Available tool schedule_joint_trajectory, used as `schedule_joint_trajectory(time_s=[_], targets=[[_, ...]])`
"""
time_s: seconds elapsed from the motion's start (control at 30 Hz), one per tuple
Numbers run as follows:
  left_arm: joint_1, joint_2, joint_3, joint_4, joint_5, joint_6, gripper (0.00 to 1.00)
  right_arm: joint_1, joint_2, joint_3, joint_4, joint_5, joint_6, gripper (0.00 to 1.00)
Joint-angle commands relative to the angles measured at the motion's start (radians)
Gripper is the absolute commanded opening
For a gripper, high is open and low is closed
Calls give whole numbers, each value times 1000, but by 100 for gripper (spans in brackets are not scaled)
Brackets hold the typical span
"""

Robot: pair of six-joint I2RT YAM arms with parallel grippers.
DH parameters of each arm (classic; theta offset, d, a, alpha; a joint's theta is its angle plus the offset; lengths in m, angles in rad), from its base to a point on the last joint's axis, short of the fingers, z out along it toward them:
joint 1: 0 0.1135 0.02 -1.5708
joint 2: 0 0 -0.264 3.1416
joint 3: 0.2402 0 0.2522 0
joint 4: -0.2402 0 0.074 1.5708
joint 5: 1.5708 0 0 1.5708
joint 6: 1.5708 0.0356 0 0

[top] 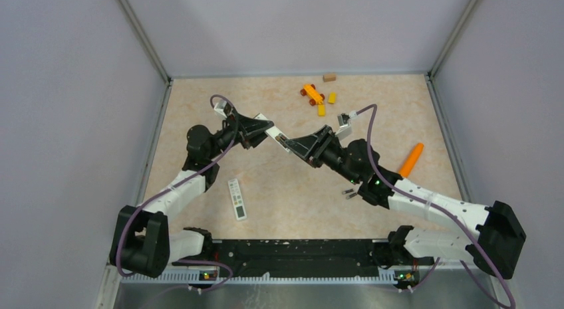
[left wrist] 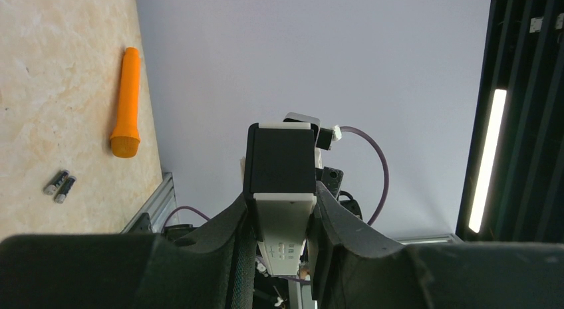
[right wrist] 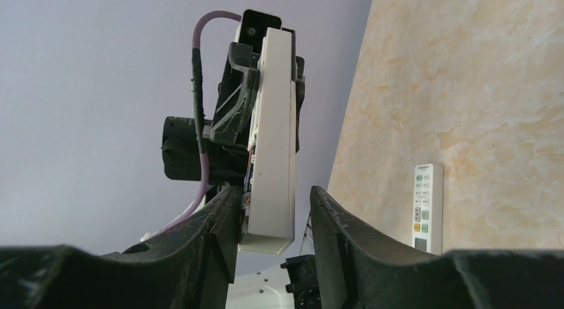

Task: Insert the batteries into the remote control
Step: Load the battery into the remote control.

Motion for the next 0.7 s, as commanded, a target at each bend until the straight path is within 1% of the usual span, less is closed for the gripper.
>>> schedule_joint_trajectory(time_s=[0.0, 0.07, 0.17, 0.2, 0.27, 0.3, 0.4, 0.47, 0.5, 0.57, 0.67], targets=[[-2, -56, 63, 51, 36, 33, 0, -4, 18, 21, 10, -8, 8, 45], [-2, -61, 67, 35, 36, 60, 0, -8, 15, 17, 19, -15, 7, 52], [-2, -70, 76, -12, 30, 113, 0, -10, 1, 3, 52, -25, -16, 74], [-2, -73, 78, -36, 27, 130, 0, -9, -6, -1, 63, -26, -23, 79], [-1, -76, 79, -64, 19, 160, 0, -10, -20, -8, 81, -27, -38, 85], [0, -77, 79, -78, 16, 169, 0, -10, -26, -11, 89, -27, -42, 85], [0, -75, 76, -86, 13, 181, 0, -10, -36, -17, 103, -34, -47, 86], [0, -72, 77, -86, 15, 181, 0, -12, -36, -17, 103, -37, -42, 84], [-1, -72, 77, -85, 16, 181, 0, -14, -33, -16, 102, -38, -40, 81], [0, -72, 76, -83, 17, 182, 0, -18, -24, -17, 96, -44, -29, 72], [-1, -75, 77, -83, 20, 183, 0, -29, 0, -9, 79, -65, -11, 56]])
